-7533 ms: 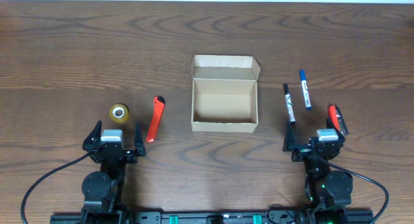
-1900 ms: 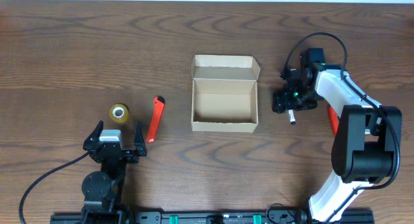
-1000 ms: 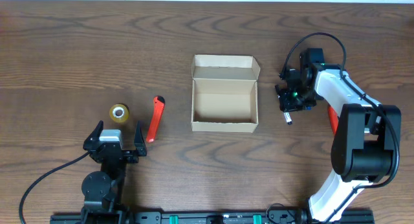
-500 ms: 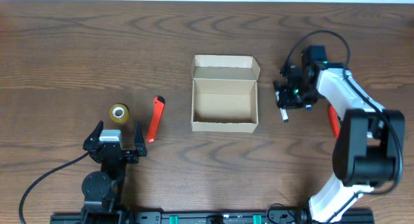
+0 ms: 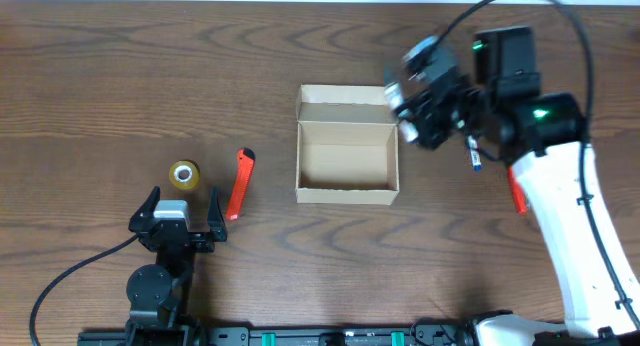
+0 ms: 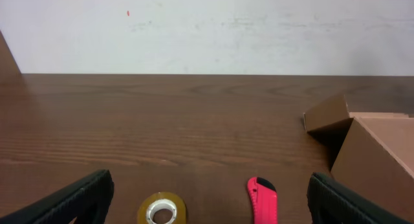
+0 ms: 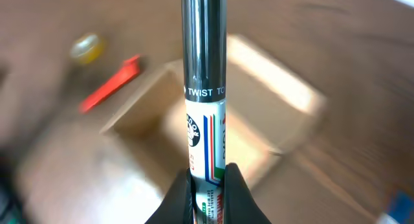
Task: Pack container
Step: 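Carry black marker with right gripper into the box and release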
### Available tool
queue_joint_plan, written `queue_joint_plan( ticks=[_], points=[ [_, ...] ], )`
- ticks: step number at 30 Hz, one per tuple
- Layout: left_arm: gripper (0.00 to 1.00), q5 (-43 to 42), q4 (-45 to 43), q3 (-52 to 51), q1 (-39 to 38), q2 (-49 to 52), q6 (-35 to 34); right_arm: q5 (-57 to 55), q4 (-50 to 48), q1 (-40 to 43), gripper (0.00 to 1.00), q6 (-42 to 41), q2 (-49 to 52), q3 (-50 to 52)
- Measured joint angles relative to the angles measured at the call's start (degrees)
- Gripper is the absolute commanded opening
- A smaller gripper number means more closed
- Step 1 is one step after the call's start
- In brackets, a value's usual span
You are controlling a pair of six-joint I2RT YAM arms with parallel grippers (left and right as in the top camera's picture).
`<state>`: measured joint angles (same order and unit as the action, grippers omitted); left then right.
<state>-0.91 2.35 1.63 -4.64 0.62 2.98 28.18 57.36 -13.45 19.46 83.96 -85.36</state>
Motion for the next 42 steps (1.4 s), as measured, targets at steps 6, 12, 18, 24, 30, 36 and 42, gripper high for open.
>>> queue_joint_plan(
  ticks=[6, 12, 18, 24, 30, 36, 42],
  points=[
    [0.95, 0.0, 0.0, 0.0, 0.0, 0.0, 0.0, 5.0, 7.0, -7.8, 0.01, 14.8, 2.7, 0.0],
    [0.95, 0.0, 0.0, 0.0, 0.0, 0.0, 0.0, -2.4, 6.6, -11.8, 0.01, 27.3, 5.1, 0.0],
    [0.95, 0.0, 0.0, 0.0, 0.0, 0.0, 0.0, -7.5, 3.5, -12.0, 0.01, 34.5, 8.6, 0.0],
    [0.95, 0.0, 0.0, 0.0, 0.0, 0.0, 0.0, -9.4, 3.2, -11.9, 0.01, 37.0, 15.6, 0.0],
    [0.95, 0.0, 0.0, 0.0, 0.0, 0.0, 0.0, -10.1, 3.2, -11.9, 0.01, 39.3, 22.4, 0.0],
    [0.95, 0.0, 0.0, 0.0, 0.0, 0.0, 0.0, -10.6, 3.0, -11.8, 0.01, 41.4, 28.3, 0.0],
    [0.95, 0.0, 0.0, 0.0, 0.0, 0.0, 0.0, -11.5, 2.5, -11.7, 0.01, 42.3, 33.0, 0.0]
  ],
)
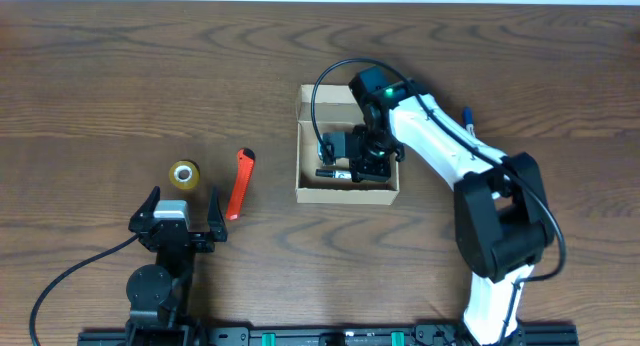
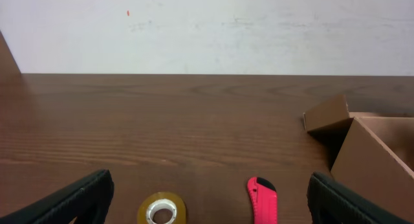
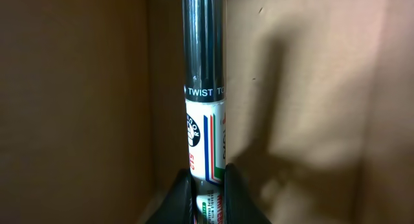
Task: Pack container
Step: 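Carry black marker with right gripper into the box and release, then return right gripper to the blue marker and grasp it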
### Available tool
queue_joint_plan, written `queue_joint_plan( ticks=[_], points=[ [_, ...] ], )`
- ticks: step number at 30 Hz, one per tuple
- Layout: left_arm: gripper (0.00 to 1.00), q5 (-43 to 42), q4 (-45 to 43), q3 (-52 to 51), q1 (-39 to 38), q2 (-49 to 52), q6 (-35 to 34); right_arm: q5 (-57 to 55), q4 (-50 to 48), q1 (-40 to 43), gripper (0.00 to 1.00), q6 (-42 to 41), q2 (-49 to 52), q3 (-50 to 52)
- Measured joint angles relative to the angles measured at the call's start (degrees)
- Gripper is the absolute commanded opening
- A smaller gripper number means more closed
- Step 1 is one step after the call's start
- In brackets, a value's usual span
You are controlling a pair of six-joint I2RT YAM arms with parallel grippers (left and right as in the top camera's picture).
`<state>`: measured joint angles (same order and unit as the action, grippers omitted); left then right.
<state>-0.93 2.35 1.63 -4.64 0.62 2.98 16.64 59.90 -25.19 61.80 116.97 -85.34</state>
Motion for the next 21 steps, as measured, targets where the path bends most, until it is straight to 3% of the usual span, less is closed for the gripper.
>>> queue_joint_plan(
  ticks=[1, 2, 5, 17, 21],
  points=[
    [0.95, 0.0, 0.0, 0.0, 0.0, 0.0, 0.0, 0.0, 0.0, 0.0, 0.01, 0.0, 0.5, 0.0],
    [0.95, 0.0, 0.0, 0.0, 0.0, 0.0, 0.0, -0.1, 0.0, 0.0, 0.1, 0.0, 1.0, 0.0],
    [0.95, 0.0, 0.0, 0.0, 0.0, 0.0, 0.0, -0.2, -0.4, 0.0, 0.47, -0.2, 1.2, 0.0],
    [0.95, 0.0, 0.0, 0.0, 0.0, 0.0, 0.0, 0.4, 4.2, 0.2, 0.51, -6.2, -0.1, -2.8],
    [0.95, 0.0, 0.0, 0.0, 0.0, 0.0, 0.0, 1.0, 5.2, 1.6, 0.67, -14.7, -6.0, -9.4]
  ],
)
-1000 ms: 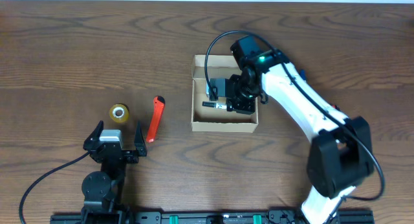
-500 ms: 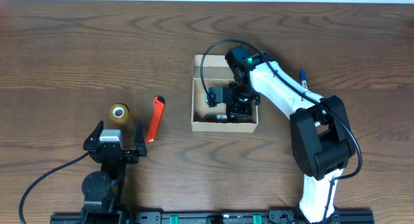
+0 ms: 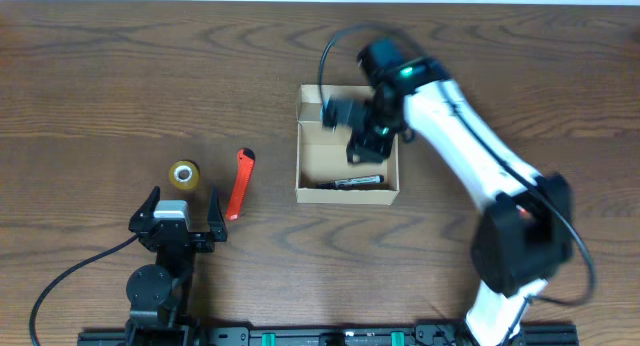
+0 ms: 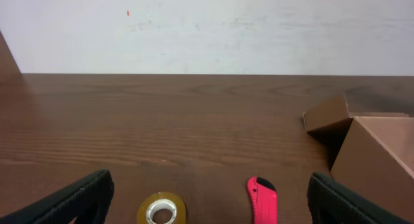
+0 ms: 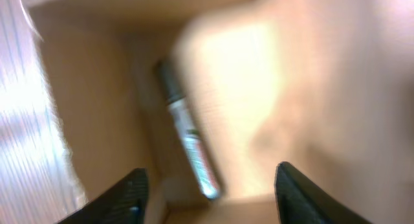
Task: Pack container
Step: 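Return right gripper to the blue marker and grasp it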
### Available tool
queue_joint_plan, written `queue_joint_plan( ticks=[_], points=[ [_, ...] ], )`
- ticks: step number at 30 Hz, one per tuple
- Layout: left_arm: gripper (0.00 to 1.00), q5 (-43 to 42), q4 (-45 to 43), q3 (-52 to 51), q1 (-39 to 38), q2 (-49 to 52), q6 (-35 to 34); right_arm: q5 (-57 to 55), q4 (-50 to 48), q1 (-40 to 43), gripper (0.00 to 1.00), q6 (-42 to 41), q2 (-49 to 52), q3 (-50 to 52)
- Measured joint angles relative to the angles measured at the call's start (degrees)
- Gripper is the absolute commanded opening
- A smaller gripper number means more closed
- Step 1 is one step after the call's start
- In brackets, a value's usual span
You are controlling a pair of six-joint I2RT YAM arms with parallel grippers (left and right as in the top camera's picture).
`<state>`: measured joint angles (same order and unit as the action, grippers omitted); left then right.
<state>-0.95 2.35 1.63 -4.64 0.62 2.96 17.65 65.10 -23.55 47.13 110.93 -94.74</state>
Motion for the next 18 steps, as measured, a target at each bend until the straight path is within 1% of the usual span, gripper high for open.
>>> queue_joint_plan(
  ticks=[2, 4, 6, 7, 8, 12, 14, 18],
  points=[
    [0.95, 0.0, 0.0, 0.0, 0.0, 0.0, 0.0, -0.2, 0.8, 2.2, 0.64, -7.5, -5.2, -4.3],
    [0.95, 0.0, 0.0, 0.0, 0.0, 0.0, 0.0, -1.0, 0.9, 4.0, 0.64, -11.6, -9.0, -6.4],
    [0.95, 0.0, 0.0, 0.0, 0.0, 0.0, 0.0, -4.5, 0.5, 6.5, 0.81, -18.0, -13.7, -8.2],
    [0.95, 0.0, 0.0, 0.0, 0.0, 0.0, 0.0, -7.9, 0.3, 7.8, 0.84, -22.6, -15.6, -8.9],
    [0.95, 0.0, 0.0, 0.0, 0.0, 0.0, 0.0, -12.3, 0.8, 9.3, 0.84, -28.5, -17.4, -9.7],
    [0.95, 0.0, 0.0, 0.0, 0.0, 0.0, 0.0, -23.5, 3.5, 16.6, 0.8, -43.7, -20.7, -11.3],
    [0.95, 0.0, 0.0, 0.0, 0.0, 0.0, 0.0, -24.4, 3.9, 20.7, 0.8, -47.4, -20.6, -11.4],
    [0.95, 0.0, 0.0, 0.0, 0.0, 0.0, 0.0, -23.2, 5.2, 26.7, 0.78, -50.5, -16.1, -11.4]
  ],
)
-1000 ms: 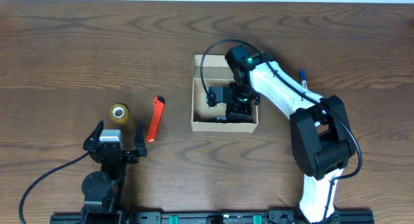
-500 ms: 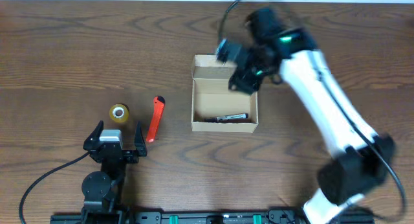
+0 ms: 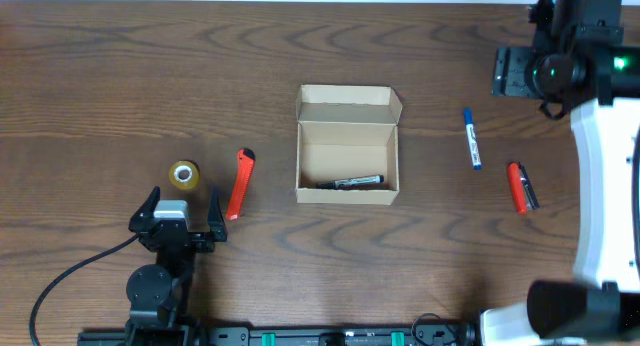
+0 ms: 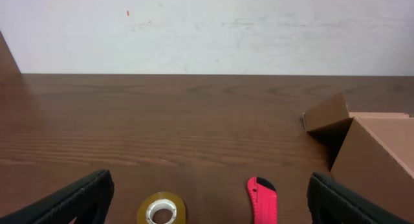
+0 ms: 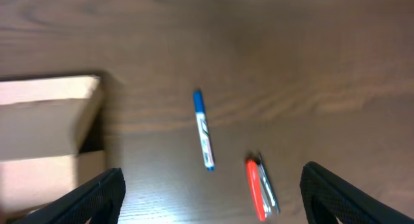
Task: Pack container
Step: 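Return right gripper to the blue marker and grasp it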
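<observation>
The open cardboard box [image 3: 347,146] stands mid-table with a black marker [image 3: 350,182] lying along its near wall. To its right lie a blue pen [image 3: 470,138] and a red pen beside a grey one [image 3: 519,186]. My right gripper [image 3: 512,73] hangs open and empty high over the far right. In its wrist view the gripper [image 5: 213,198] looks down on the blue pen [image 5: 204,138], the red pen [image 5: 257,188] and the box corner [image 5: 45,120]. My left gripper [image 4: 210,201] rests open at the front left.
A roll of yellow tape [image 3: 183,173] and a red box cutter [image 3: 240,182] lie left of the box, just ahead of the left gripper. In the left wrist view the tape [image 4: 162,211] and cutter [image 4: 262,199] sit between its fingers' line of sight.
My right gripper, open just above the box then, now hangs far to the right and back, above the loose pens. The marker stays in the box. The left arm has not moved.
My right gripper held the black marker in the air beside the box's right edge. Then it was down inside the box, still shut on it. Then it was open with the marker lying on the box floor, and now it is off to the right.
</observation>
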### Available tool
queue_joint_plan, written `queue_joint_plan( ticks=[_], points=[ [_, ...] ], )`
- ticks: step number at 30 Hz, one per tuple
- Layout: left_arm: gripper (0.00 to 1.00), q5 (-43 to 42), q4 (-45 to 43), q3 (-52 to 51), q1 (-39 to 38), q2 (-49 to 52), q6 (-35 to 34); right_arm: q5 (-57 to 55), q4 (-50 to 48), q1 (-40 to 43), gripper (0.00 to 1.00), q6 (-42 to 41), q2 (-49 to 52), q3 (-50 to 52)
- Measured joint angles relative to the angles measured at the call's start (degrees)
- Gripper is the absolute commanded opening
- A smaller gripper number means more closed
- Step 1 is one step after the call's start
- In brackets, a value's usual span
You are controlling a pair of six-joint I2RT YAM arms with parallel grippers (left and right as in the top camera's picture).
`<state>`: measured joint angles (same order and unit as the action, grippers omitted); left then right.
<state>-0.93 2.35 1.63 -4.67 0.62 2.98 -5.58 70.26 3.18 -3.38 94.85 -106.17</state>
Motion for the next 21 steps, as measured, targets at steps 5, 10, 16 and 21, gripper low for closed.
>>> queue_joint_plan(
  ticks=[5, 10, 16, 21],
  points=[
    [0.95, 0.0, 0.0, 0.0, 0.0, 0.0, 0.0, 2.0, 1.2, 3.0, 0.72, 0.1, 11.8, 0.0],
    [0.95, 0.0, 0.0, 0.0, 0.0, 0.0, 0.0, 3.2, 1.6, 3.0, 0.72, 0.2, 21.0, 0.0],
    [0.95, 0.0, 0.0, 0.0, 0.0, 0.0, 0.0, 3.7, 3.3, 3.0, 0.71, 4.1, 28.2, 0.0],
    [0.95, 0.0, 0.0, 0.0, 0.0, 0.0, 0.0, 3.7, 4.5, 3.0, 0.71, 7.8, 32.4, 0.1]
  ],
)
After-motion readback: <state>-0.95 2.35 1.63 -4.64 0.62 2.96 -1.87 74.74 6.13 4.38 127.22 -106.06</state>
